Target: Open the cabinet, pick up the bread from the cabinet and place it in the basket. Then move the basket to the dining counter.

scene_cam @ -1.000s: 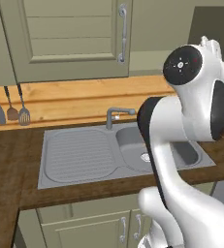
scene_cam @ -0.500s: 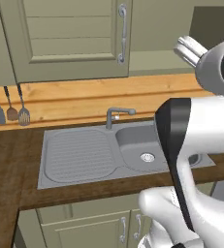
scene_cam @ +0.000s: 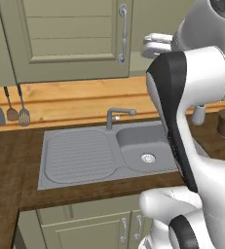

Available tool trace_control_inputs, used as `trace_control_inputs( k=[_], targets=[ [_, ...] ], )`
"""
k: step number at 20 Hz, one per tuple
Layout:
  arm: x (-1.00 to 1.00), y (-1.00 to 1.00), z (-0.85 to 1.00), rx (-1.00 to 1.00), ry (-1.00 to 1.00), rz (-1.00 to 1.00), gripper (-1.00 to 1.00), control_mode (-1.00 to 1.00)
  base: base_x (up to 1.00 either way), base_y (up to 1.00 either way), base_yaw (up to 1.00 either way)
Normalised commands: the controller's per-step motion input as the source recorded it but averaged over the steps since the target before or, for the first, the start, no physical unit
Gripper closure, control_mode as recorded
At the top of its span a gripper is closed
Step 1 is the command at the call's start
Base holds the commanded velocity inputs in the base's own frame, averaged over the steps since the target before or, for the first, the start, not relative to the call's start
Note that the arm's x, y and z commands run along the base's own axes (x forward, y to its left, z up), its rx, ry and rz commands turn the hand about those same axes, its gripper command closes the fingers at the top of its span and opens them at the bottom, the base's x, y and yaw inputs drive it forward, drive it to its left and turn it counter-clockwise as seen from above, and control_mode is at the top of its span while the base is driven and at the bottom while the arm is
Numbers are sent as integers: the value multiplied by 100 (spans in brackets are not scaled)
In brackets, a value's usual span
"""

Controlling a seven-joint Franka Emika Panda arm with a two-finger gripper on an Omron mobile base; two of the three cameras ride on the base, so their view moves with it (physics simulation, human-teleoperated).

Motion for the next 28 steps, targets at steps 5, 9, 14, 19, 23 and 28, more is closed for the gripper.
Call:
trace_control_inputs(
  k=[5, 9, 14, 19, 23, 28],
  targets=[
    [100, 47, -38, -18, 0, 22, -100, -100, 0, 0, 0],
    [94, 17, -9, -6, -4, 7, -100, -100, 0, 0, 0],
    [76, 0, 0, -1, -17, 0, -100, -100, 0, 0, 0],
    [100, 2, 0, 0, -2, 0, -100, -100, 0, 0, 0],
    [96, 0, 7, 0, 0, 0, -100, -100, 0, 0, 0],
    [83, 16, 20, 0, 0, 0, -100, -100, 0, 0, 0]
  ],
)
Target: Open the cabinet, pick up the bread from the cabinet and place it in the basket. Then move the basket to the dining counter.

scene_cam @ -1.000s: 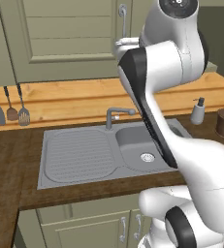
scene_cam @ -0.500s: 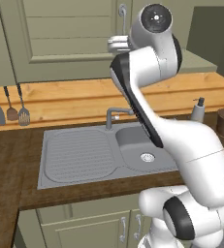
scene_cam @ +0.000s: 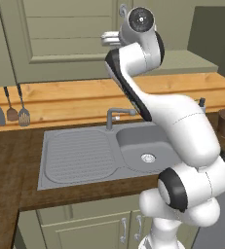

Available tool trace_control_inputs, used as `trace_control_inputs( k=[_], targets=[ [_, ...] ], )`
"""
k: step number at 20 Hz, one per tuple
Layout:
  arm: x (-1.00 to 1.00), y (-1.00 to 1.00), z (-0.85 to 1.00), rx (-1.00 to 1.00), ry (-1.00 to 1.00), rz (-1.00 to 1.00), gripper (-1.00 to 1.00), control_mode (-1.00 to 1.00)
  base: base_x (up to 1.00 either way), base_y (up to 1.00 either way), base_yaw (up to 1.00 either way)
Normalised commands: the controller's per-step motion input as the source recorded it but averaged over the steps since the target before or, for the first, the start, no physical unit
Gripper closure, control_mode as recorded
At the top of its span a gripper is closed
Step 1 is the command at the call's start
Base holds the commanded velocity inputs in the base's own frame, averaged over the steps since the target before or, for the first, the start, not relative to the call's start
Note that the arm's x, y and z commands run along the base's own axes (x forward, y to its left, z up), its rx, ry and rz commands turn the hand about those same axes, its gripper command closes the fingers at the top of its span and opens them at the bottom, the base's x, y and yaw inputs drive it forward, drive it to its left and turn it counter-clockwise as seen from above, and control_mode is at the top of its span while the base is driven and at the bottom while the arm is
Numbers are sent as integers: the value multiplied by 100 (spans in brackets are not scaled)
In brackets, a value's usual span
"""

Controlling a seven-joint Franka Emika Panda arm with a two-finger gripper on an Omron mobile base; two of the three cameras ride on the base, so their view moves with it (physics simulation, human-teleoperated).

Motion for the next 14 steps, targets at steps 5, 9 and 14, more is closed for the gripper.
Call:
trace_control_inputs(
  k=[5, 9, 14],
  targets=[
    [86, 19, 4, 0, 0, 0, -100, -100, 0, 0, 0],
    [71, 1, 0, 0, 0, 0, -100, -100, 0, 0, 0],
    [50, 28, -17, 0, -5, 0, 100, -100, 0, 0, 0]
  ],
)
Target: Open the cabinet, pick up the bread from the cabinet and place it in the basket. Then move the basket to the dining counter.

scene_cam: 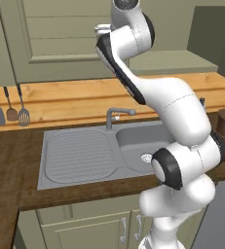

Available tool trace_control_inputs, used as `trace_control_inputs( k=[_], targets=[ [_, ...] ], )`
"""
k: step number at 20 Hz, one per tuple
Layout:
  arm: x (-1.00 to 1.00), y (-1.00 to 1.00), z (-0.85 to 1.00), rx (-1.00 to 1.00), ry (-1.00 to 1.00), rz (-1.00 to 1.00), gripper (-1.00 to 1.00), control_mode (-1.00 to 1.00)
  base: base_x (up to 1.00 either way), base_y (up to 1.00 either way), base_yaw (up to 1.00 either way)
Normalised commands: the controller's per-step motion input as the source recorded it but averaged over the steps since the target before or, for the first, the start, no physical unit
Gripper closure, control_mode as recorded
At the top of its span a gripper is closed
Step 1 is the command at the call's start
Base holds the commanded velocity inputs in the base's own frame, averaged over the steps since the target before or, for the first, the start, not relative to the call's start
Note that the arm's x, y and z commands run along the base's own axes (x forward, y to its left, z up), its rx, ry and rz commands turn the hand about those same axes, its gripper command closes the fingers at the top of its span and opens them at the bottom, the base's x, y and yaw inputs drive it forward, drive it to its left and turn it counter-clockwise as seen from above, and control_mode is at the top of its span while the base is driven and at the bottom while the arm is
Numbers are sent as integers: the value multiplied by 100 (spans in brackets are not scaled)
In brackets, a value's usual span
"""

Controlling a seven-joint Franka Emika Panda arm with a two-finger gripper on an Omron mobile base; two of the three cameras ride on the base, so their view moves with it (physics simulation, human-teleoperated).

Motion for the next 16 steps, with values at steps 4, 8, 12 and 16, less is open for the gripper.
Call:
trace_control_inputs(
  k=[4, 8, 12, 16],
  targets=[
    [69, 33, -1, 0, -2, 0, 100, -100, 0, 0, 0],
    [16, 32, 2, 0, -1, 3, 100, -100, 0, 0, 0],
    [-67, 18, 2, 0, -1, 1, 100, -100, 0, 0, 0],
    [-100, 20, -1, 0, 0, 0, 100, -100, 0, 0, 0]
  ],
)
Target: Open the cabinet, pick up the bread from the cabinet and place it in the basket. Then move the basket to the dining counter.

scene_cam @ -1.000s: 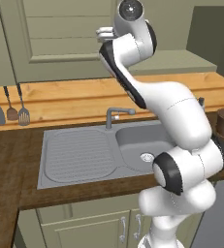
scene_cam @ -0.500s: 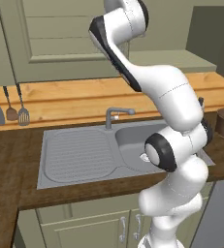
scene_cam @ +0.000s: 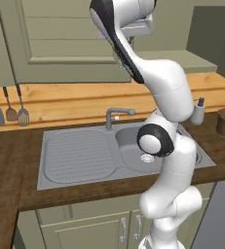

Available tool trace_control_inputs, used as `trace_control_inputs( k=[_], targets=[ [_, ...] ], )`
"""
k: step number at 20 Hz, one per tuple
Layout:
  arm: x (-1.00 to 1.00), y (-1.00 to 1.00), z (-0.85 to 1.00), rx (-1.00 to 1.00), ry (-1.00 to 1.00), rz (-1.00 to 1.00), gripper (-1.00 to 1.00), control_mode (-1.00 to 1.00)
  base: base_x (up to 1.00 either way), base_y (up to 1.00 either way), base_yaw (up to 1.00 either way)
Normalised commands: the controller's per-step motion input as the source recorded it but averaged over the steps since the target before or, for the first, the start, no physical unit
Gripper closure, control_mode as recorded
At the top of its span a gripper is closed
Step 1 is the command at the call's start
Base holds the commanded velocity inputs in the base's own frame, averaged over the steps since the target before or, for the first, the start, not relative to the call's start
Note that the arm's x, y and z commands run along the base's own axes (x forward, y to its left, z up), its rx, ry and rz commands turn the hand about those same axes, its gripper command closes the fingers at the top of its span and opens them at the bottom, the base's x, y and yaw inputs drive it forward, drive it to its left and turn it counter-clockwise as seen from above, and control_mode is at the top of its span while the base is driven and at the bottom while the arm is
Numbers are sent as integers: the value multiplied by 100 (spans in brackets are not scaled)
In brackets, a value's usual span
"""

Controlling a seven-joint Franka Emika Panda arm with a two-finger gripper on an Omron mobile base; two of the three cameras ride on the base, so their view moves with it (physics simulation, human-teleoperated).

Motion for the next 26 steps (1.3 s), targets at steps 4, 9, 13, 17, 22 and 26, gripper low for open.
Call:
trace_control_inputs(
  k=[4, 9, 13, 17, 22, 26],
  targets=[
    [-100, 44, -37, 0, -11, 0, 100, -100, 0, 0, 0],
    [-100, 65, -72, 0, -36, 0, 100, -100, 0, 0, 0],
    [-88, 76, -65, 0, -40, 0, 100, -100, 0, 0, 0],
    [-97, 54, -48, 1, -27, 0, 100, -100, 0, 0, 0],
    [-71, 31, -15, 5, -19, 0, 100, -100, 0, 0, 0],
    [-78, -55, 22, 11, 0, 0, 100, -100, 0, 0, 0]
  ],
)
